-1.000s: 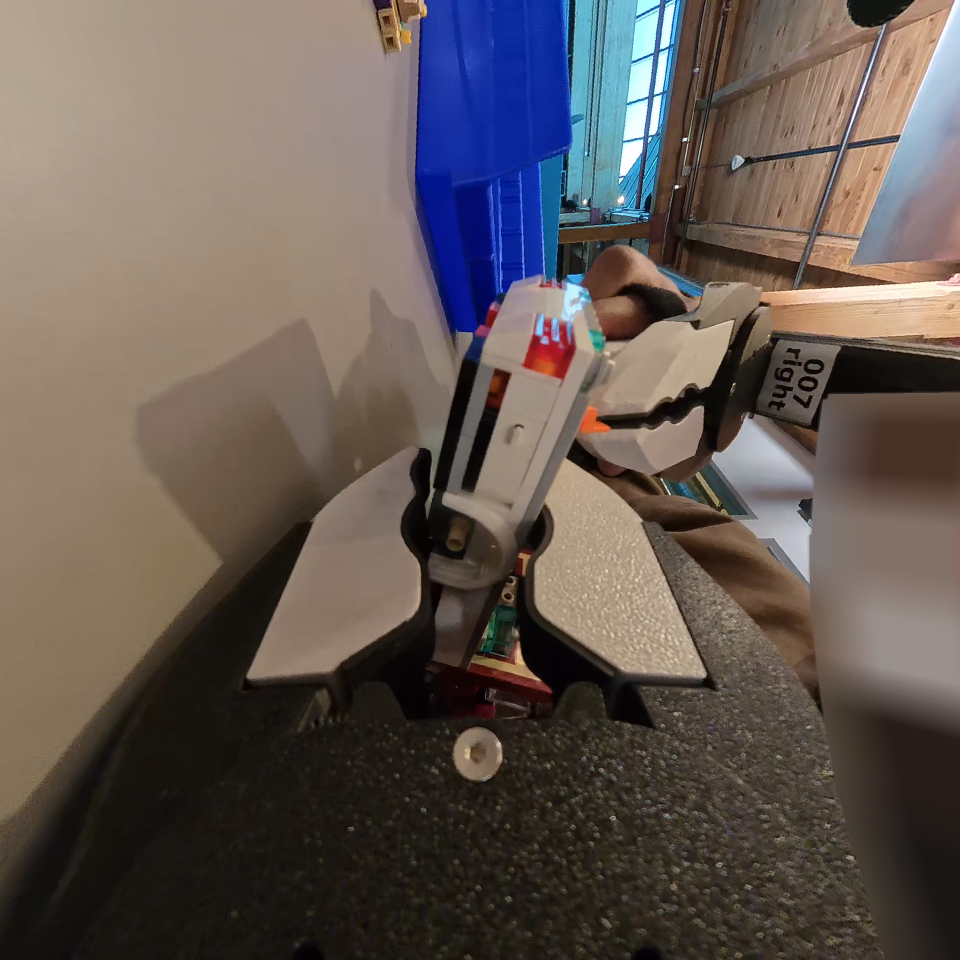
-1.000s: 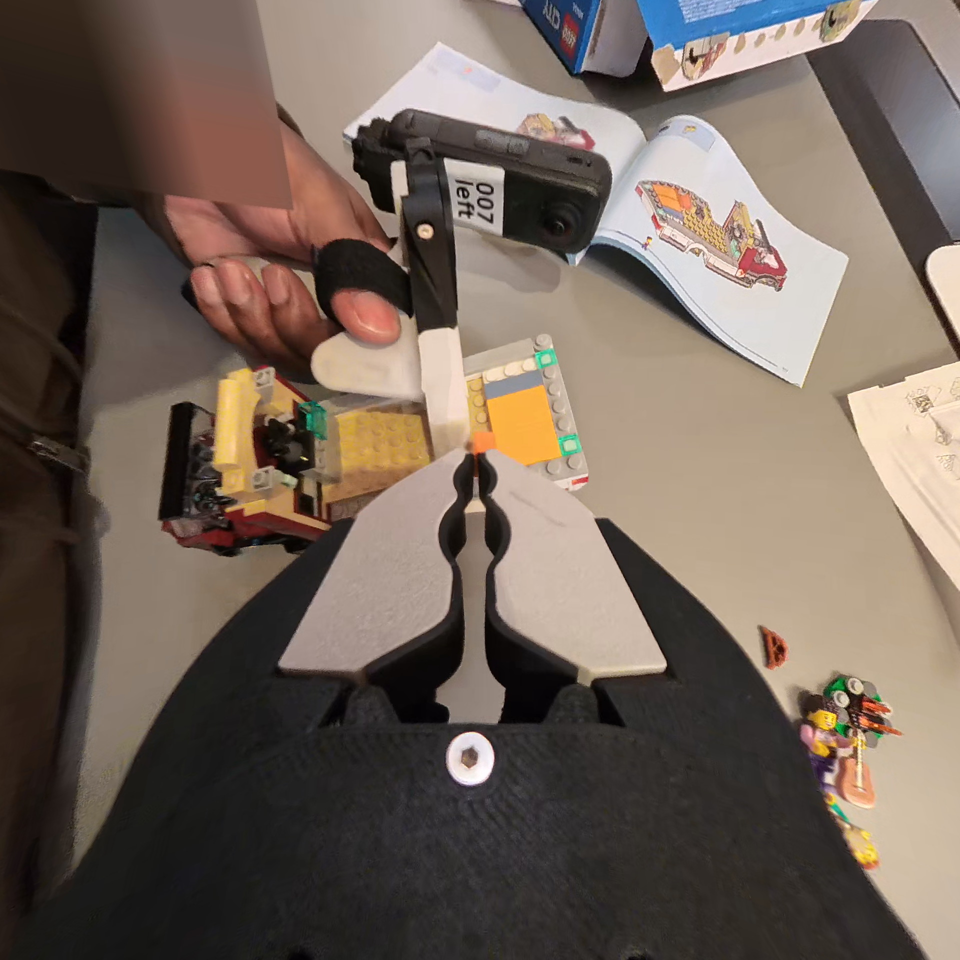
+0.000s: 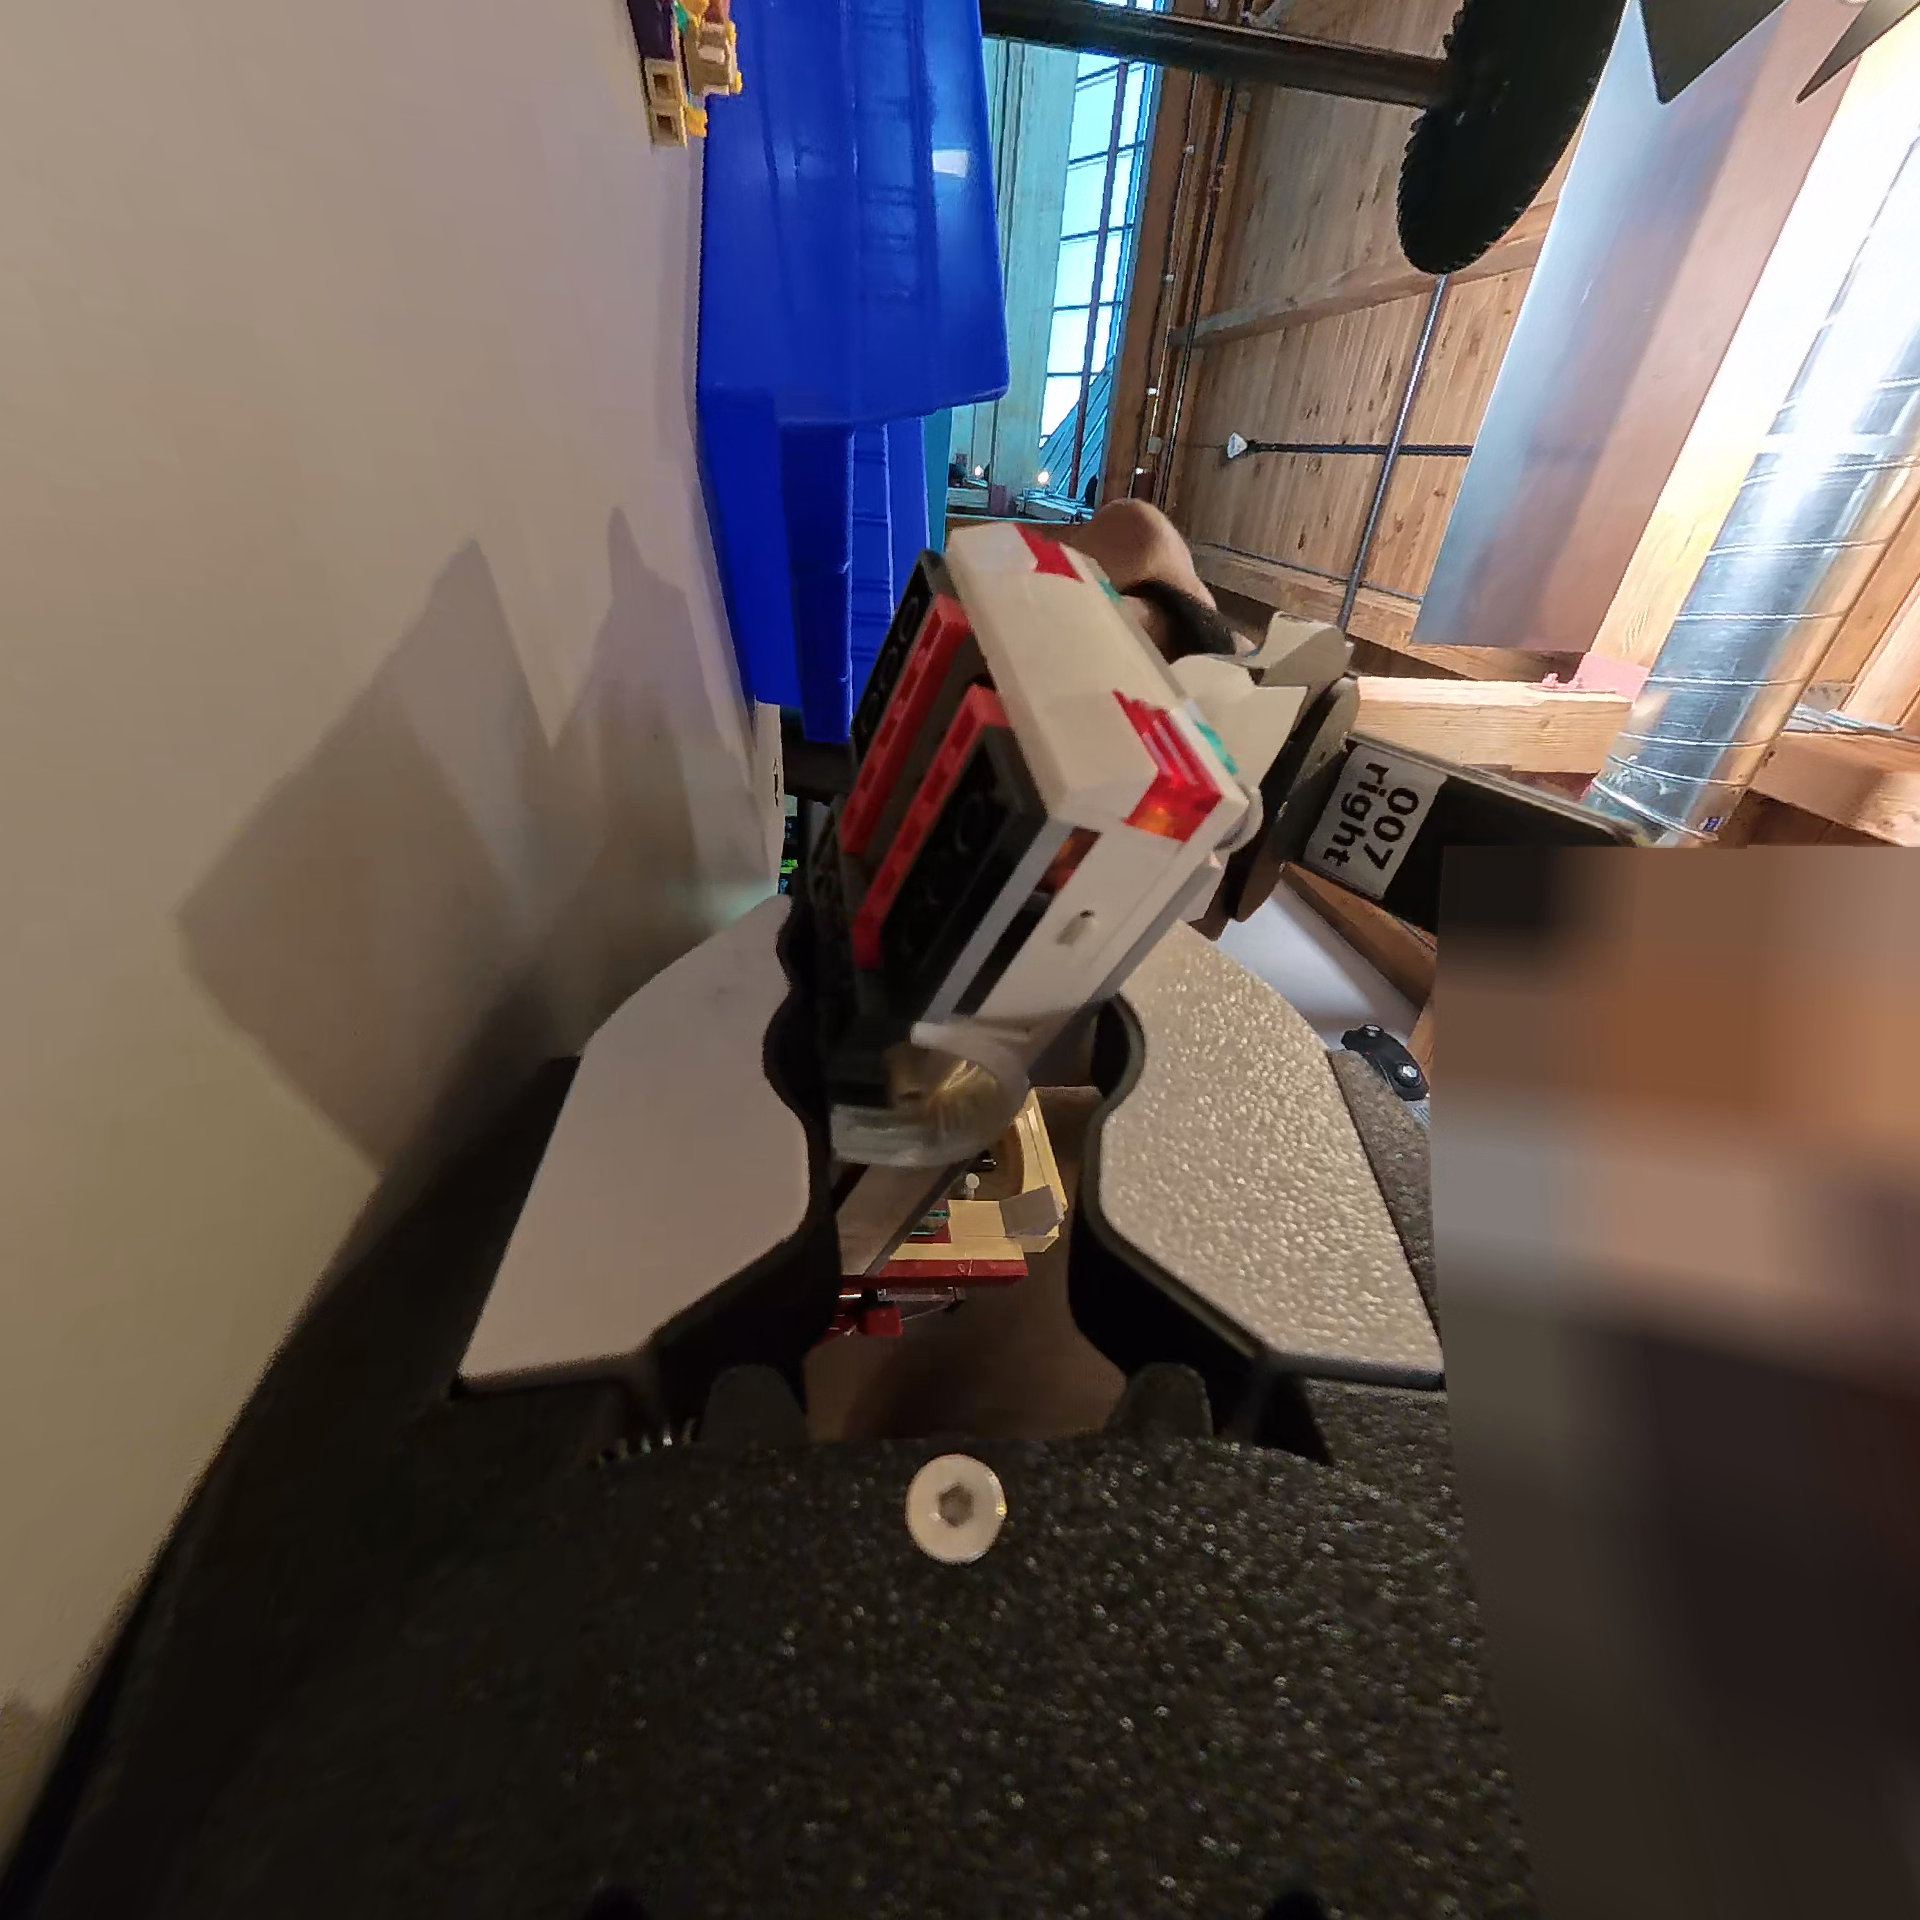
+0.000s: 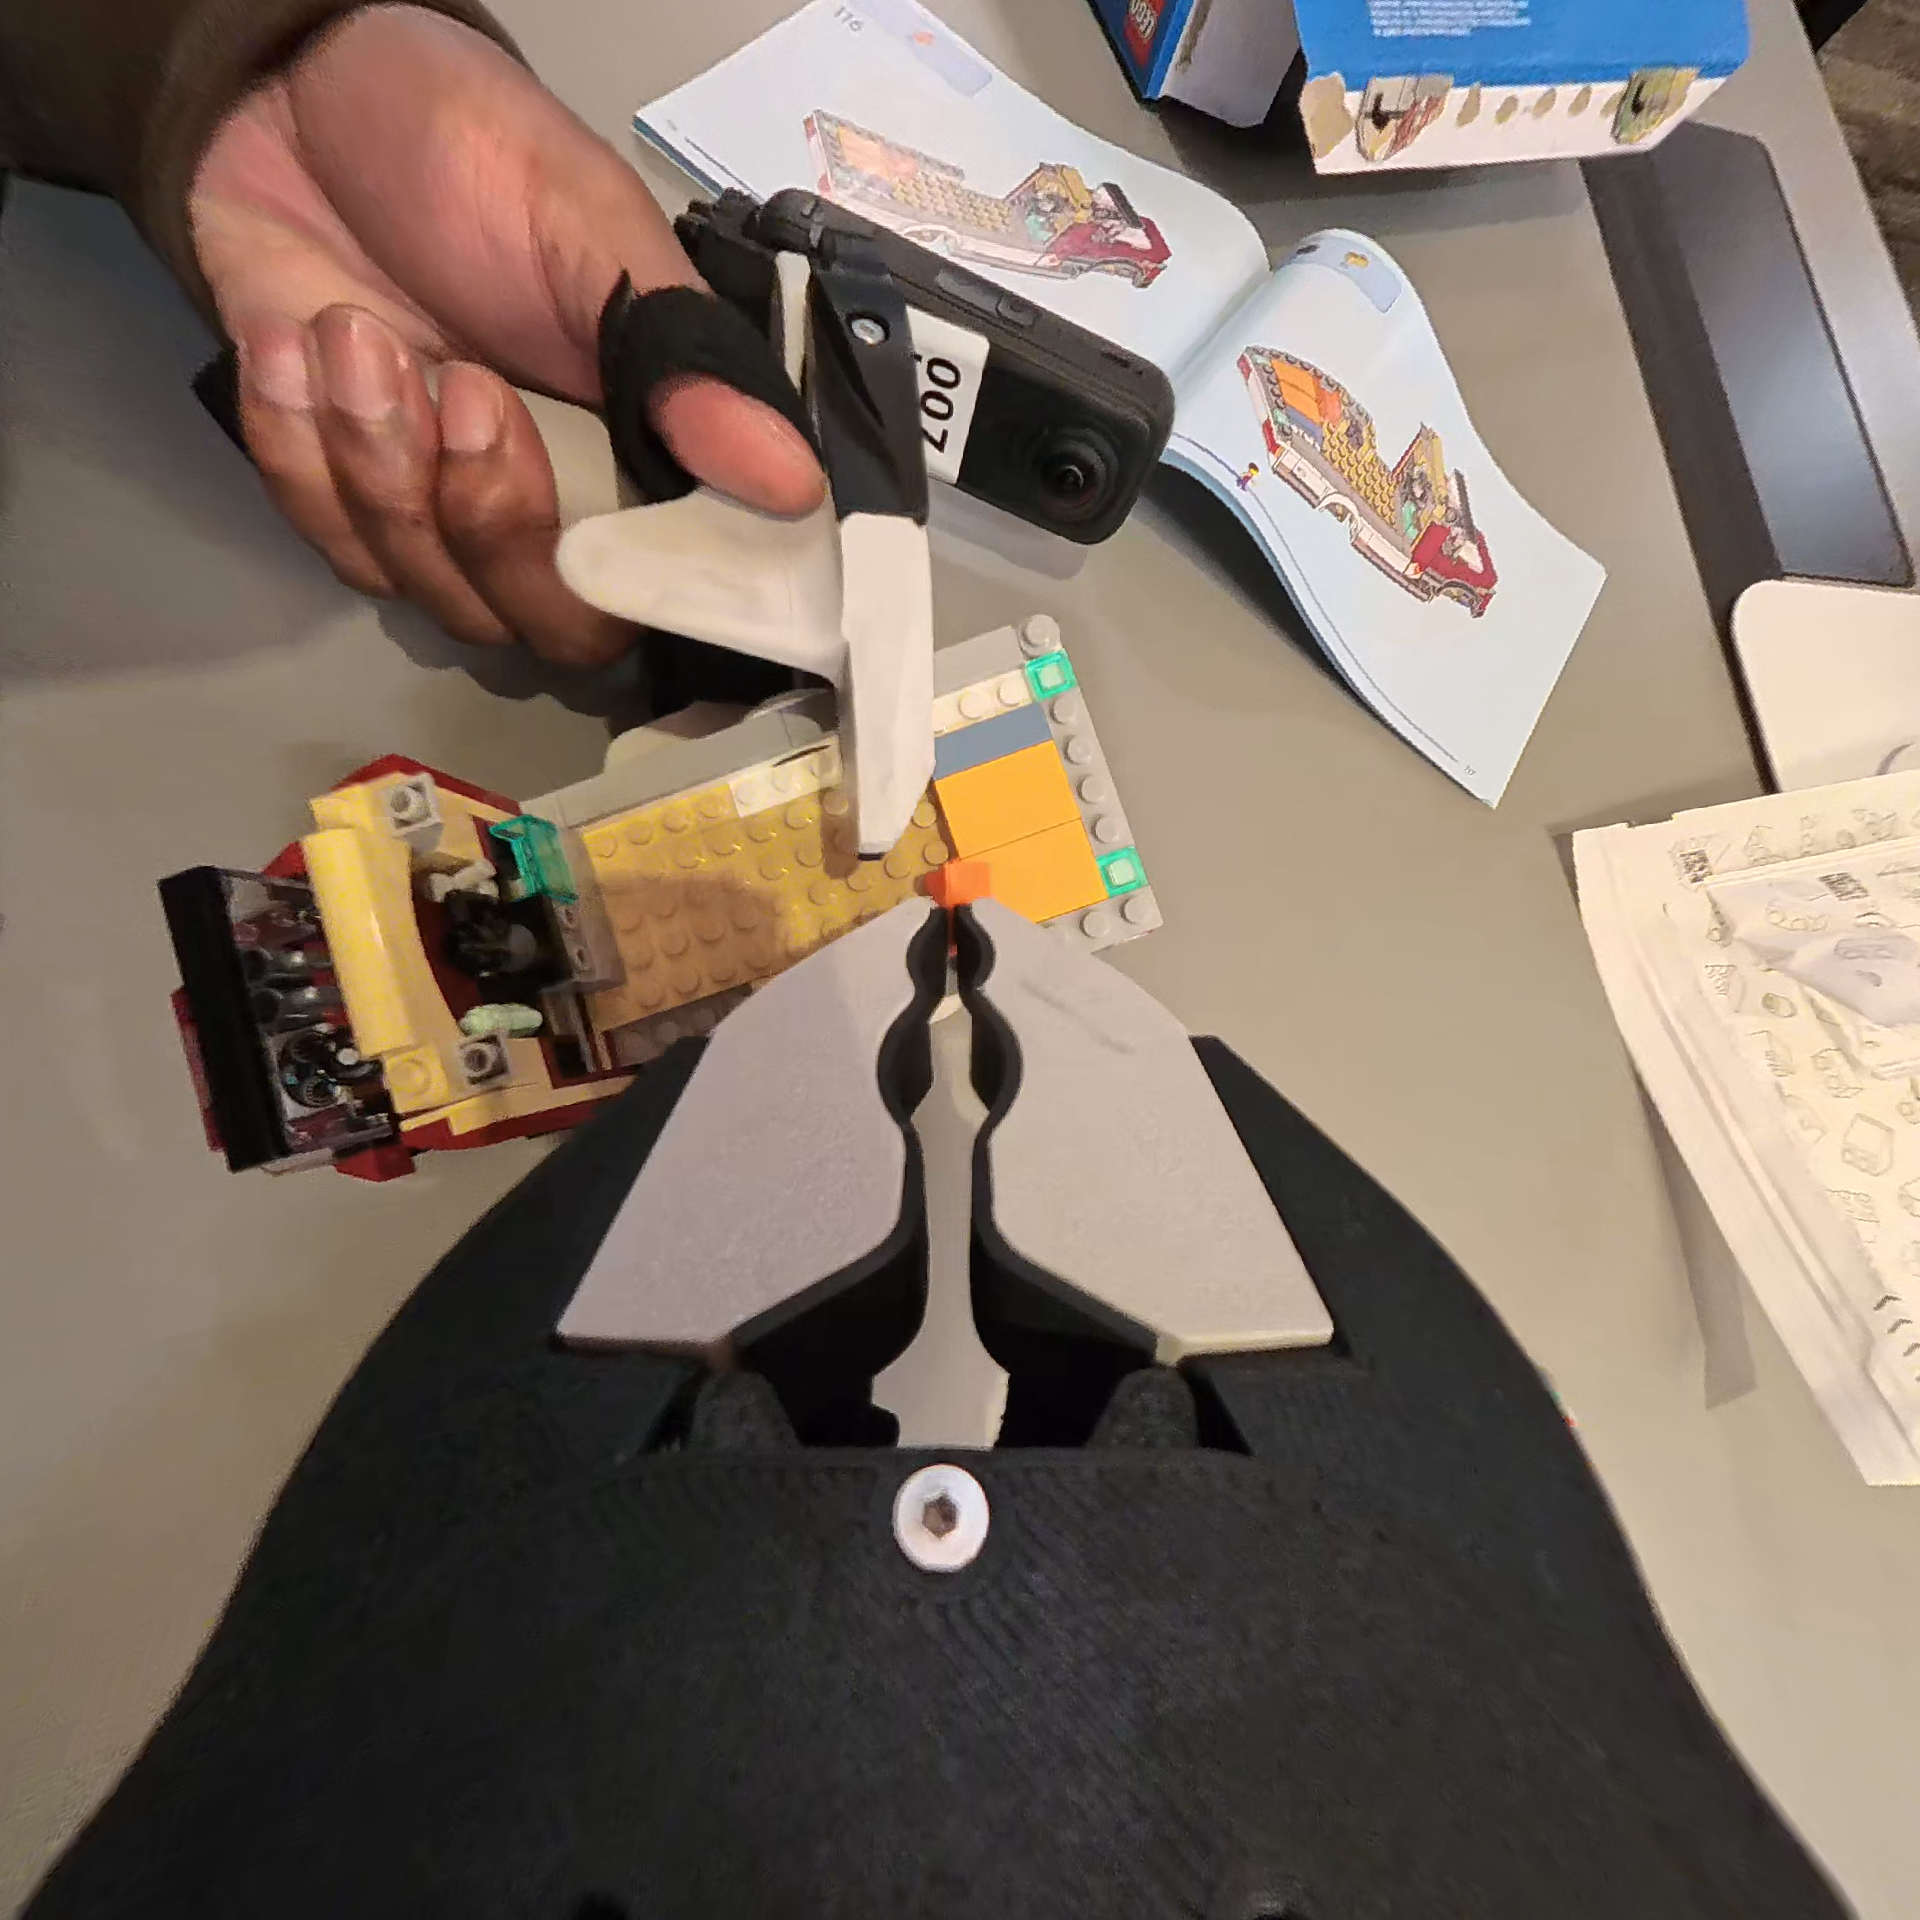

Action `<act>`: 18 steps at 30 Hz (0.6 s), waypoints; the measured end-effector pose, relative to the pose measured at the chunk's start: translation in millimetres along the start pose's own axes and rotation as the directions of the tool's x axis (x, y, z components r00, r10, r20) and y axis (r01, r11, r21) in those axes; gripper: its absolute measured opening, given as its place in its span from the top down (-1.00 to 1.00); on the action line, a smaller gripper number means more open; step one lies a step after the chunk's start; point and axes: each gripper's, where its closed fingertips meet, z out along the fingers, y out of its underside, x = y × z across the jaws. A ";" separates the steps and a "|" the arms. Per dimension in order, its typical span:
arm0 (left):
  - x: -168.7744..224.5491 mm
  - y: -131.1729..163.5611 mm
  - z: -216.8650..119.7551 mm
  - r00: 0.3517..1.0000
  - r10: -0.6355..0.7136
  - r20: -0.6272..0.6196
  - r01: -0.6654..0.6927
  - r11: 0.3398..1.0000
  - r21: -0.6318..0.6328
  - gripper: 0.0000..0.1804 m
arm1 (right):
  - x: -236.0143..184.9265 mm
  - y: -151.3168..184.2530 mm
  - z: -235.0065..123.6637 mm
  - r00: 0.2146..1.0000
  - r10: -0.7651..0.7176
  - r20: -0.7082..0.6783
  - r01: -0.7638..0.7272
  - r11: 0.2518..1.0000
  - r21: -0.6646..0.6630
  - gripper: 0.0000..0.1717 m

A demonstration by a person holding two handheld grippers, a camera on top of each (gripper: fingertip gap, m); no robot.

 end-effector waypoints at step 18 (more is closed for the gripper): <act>16.8 -7.2 -1.8 0.989 -0.062 -0.138 0.068 0.997 0.039 0.33 | -6.4 -10.0 0.6 0.992 -0.122 0.029 0.123 0.991 -0.048 0.99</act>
